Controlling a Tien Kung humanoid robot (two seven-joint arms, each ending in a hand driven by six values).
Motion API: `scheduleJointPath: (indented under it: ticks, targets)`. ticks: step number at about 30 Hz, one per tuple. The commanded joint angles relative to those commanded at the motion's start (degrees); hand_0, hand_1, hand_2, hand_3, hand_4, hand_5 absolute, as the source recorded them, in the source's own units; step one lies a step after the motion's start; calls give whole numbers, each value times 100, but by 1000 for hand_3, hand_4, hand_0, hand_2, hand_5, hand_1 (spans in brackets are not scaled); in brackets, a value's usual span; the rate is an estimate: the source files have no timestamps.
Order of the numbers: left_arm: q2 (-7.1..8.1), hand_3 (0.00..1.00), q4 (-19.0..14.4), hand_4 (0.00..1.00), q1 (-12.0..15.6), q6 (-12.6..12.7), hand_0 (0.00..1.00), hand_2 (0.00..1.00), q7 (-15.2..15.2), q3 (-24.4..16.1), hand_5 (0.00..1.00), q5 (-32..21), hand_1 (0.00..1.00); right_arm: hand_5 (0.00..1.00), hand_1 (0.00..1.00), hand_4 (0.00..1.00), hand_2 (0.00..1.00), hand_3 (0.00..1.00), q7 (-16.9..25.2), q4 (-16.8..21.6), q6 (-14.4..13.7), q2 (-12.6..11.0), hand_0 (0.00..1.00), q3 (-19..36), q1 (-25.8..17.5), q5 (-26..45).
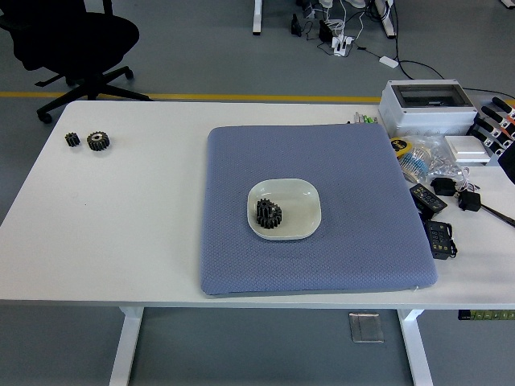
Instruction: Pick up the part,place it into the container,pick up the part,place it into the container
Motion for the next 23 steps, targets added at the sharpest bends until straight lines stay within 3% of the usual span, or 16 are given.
scheduleJointPath:
  ticks: [6, 23]
  targets:
    - [-20, 556, 0, 644, -6, 8, 629, 656, 53, -304, 567, 352, 644, 984, 790, 998, 821, 835, 36, -21, -34, -30, 842, -90, 28, 31]
    - [32, 556, 0, 643, -40, -97, 629, 656, 62, 60, 565, 196, 646, 978, 788, 998, 821, 846, 79, -92, -124, -122, 841, -168, 158, 130]
